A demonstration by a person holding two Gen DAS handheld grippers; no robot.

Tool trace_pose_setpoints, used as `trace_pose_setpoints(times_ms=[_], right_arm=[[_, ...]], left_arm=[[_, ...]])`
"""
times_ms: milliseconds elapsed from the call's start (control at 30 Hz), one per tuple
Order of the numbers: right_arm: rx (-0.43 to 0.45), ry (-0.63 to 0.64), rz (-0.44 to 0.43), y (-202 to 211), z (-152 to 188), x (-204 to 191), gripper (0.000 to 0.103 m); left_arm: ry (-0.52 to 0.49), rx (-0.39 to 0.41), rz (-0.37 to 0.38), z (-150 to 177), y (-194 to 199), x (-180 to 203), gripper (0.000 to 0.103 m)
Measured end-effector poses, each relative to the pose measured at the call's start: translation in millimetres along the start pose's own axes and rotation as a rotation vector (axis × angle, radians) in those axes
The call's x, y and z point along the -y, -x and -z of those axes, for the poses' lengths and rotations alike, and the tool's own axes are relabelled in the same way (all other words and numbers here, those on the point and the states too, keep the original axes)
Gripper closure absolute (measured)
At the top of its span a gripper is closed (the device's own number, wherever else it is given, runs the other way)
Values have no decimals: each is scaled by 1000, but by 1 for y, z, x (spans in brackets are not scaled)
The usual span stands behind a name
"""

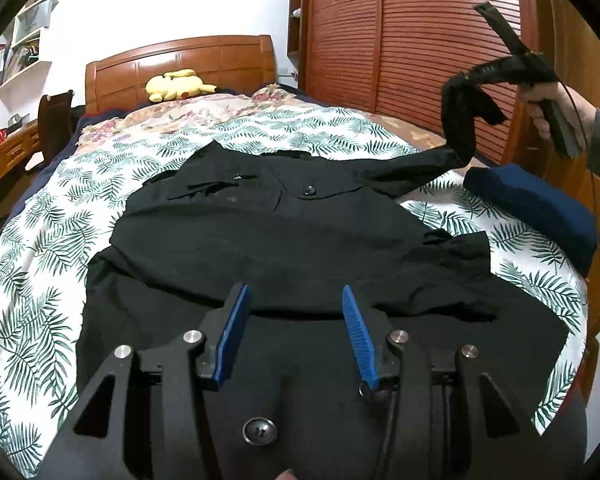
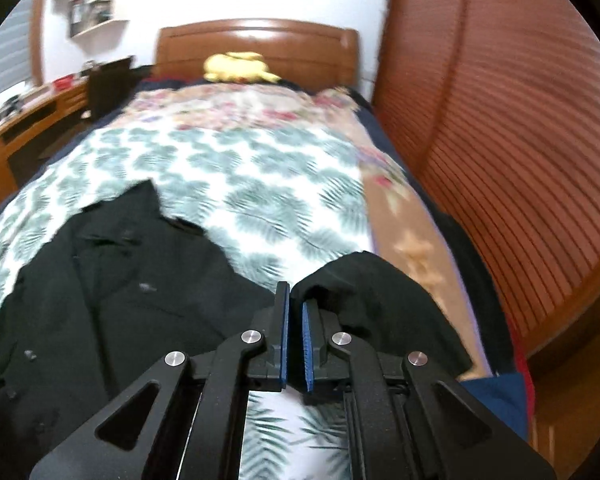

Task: Fold large clothes
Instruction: 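Carry the sleeve across the coat front with the right tool and release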

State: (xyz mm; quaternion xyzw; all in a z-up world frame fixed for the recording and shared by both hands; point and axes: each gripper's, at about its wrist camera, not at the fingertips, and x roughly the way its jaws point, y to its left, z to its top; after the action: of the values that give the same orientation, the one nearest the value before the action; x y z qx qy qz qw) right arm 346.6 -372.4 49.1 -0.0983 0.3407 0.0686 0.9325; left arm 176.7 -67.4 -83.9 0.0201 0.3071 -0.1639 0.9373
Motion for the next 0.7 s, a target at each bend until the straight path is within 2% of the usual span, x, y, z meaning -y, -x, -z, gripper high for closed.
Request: trace_pose_setpoints(times_ms=[400,700], right_arm=[[98,161,-131,42,-29,-127,100],[129,275,-273,61,-26,-221,100]], left_arm=[[33,45,-10,5,33,-25,56],[63,64,-42,14,54,-49,56]])
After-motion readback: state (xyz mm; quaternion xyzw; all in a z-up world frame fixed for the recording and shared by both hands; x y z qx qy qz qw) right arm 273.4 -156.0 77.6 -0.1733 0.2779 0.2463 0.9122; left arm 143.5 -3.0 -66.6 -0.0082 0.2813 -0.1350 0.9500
